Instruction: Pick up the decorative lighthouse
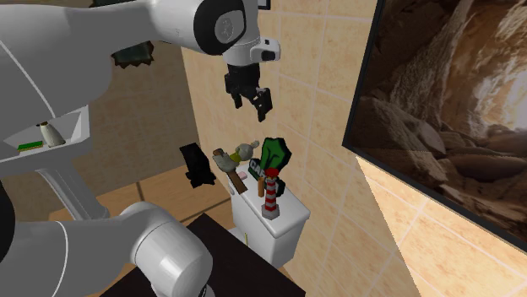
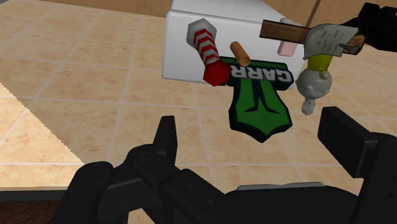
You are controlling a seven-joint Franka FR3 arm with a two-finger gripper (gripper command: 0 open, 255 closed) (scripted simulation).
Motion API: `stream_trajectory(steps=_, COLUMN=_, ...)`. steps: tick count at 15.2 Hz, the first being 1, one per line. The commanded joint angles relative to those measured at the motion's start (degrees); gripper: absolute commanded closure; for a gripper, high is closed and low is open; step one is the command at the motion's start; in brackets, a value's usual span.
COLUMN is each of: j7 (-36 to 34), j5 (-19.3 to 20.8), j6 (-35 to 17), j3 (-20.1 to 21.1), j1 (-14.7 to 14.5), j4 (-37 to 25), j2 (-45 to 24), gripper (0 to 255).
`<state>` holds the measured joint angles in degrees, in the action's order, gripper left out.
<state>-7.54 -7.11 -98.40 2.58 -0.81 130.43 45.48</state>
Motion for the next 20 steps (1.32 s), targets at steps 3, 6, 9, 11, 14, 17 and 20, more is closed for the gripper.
stream_trajectory(steps=3, j7=-1.64, j5=0.70, j6=-4.02, j3=2.36, j1=0.27, j4=3.07, j2=-0.52, gripper=0)
stream_trajectory(steps=6, j7=-4.35, j5=1.88, j6=-10.10, j3=5.94, j1=0.79, j4=7.11, j2=-2.08, gripper=0)
stream_trajectory(steps=9, j7=-7.45, j5=3.41, j6=-16.24, j3=9.60, j1=1.57, j4=10.42, j2=-4.60, gripper=0)
stream_trajectory(steps=11, j7=-9.78, j5=4.71, j6=-20.34, j3=12.12, j1=2.34, j4=12.20, j2=-6.82, gripper=0)
stream_trajectory(steps=14, j7=-13.85, j5=7.34, j6=-26.41, j3=16.11, j1=4.03, j4=14.20, j2=-10.94, gripper=0)
stream_trajectory(steps=17, j7=-18.84, j5=11.15, j6=-32.20, j3=20.47, j1=6.63, j4=15.31, j2=-15.97, gripper=0)
stream_trajectory(steps=20, j7=-25.22, j5=16.84, j6=-37.41, j3=25.34, j1=10.38, j4=15.46, j2=-21.84, gripper=0)
